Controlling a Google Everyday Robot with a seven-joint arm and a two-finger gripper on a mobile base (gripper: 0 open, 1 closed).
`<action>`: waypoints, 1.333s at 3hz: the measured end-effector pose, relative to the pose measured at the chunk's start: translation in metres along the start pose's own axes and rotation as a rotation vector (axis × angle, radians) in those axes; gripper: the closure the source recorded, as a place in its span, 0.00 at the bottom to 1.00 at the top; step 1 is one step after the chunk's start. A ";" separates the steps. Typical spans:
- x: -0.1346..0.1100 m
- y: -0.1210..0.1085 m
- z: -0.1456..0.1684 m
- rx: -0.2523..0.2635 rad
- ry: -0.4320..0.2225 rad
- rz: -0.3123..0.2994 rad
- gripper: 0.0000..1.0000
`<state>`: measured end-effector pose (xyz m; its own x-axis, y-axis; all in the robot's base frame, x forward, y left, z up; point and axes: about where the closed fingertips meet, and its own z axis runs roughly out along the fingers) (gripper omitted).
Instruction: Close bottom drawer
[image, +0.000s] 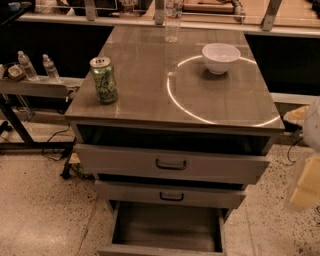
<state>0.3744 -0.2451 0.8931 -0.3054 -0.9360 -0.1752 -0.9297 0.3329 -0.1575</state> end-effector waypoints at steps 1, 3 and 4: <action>0.024 0.034 0.049 -0.062 -0.029 -0.008 0.00; 0.023 0.072 0.119 -0.172 -0.108 -0.051 0.00; 0.007 0.083 0.157 -0.210 -0.187 -0.018 0.00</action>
Offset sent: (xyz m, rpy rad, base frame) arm -0.0625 0.0333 -0.1868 0.2287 0.1741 0.1514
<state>0.3271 -0.2060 0.7266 -0.2635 -0.8974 -0.3538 -0.9628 0.2673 0.0392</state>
